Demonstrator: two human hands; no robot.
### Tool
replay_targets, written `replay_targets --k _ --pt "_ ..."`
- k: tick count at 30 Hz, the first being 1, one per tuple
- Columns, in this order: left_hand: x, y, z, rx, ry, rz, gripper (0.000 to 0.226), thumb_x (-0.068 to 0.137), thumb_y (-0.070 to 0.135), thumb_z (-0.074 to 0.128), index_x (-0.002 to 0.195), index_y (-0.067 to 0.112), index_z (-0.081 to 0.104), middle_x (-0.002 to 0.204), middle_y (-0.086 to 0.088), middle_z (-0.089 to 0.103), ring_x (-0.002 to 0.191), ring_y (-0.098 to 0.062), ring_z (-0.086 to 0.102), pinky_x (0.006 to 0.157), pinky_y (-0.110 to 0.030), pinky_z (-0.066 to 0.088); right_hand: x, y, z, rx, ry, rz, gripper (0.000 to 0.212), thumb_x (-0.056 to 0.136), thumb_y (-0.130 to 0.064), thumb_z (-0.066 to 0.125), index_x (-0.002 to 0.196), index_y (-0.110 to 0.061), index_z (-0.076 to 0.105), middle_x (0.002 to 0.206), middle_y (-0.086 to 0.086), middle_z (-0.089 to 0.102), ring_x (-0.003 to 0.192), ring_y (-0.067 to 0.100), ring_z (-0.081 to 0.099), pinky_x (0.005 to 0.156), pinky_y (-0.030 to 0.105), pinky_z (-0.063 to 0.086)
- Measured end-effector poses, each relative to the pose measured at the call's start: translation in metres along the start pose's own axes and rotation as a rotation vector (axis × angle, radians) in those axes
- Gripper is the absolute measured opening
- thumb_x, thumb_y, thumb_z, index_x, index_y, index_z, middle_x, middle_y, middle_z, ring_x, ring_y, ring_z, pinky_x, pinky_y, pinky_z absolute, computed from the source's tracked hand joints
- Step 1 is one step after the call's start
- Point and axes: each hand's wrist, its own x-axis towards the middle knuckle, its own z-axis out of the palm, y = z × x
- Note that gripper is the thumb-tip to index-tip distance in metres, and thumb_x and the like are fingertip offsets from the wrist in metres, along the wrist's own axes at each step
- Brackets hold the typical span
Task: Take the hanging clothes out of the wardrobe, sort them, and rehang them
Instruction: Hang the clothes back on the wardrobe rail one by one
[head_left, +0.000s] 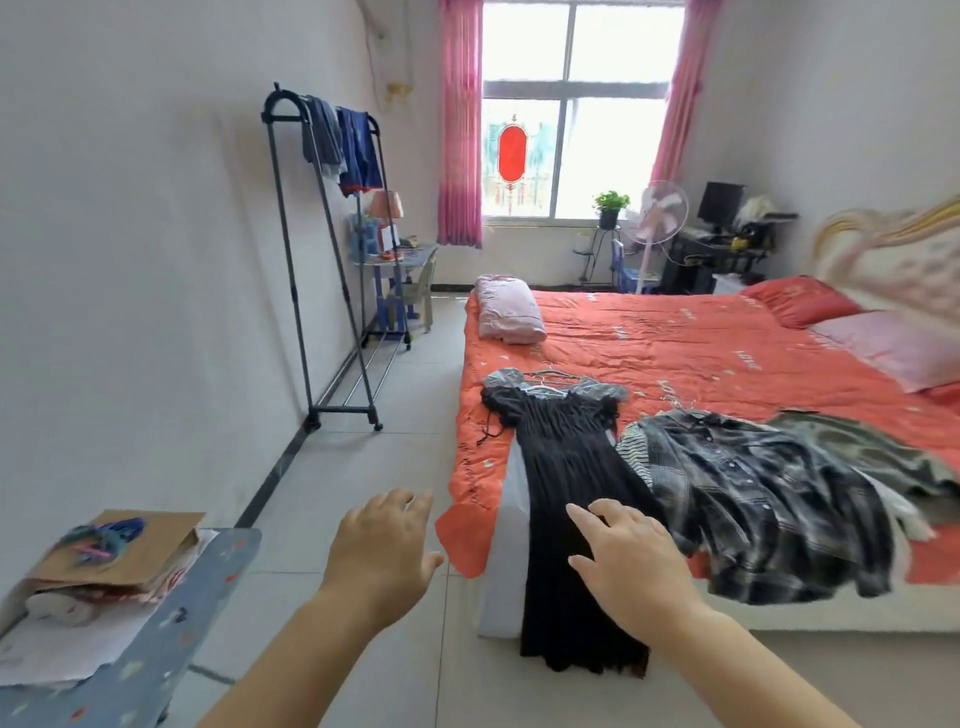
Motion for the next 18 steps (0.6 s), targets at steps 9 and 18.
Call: replay_targets --k 9,18 --pt "0.174 0.070 0.042 -0.042 -0.038 0.167 0.066 0.091 0.049 0.046 0.147 0.026 0.020 0.144 0.007 0.034 0.130 -0.015 0.035 0.104 -0.029 0.029 0.093 0.109 0.028 -0.029 -0.007 0.200 0.062 0.069 -0.041 0.079 0.124 -0.018 0.060 0.113 0.002 0.061 0.100 0.020 0.063 0.085 0.038 0.051" --pt "0.323 0.155 0.072 -0.039 -0.085 0.186 0.066 0.092 0.049 0.046 0.147 0.022 0.021 0.140 0.006 0.038 0.127 -0.015 0.038 0.101 -0.029 0.032 0.196 0.244 0.039 0.037 -0.054 0.195 0.054 0.096 -0.041 0.041 0.146 -0.025 0.026 0.141 -0.005 0.038 0.130 0.015 0.035 0.108 0.029 0.025"
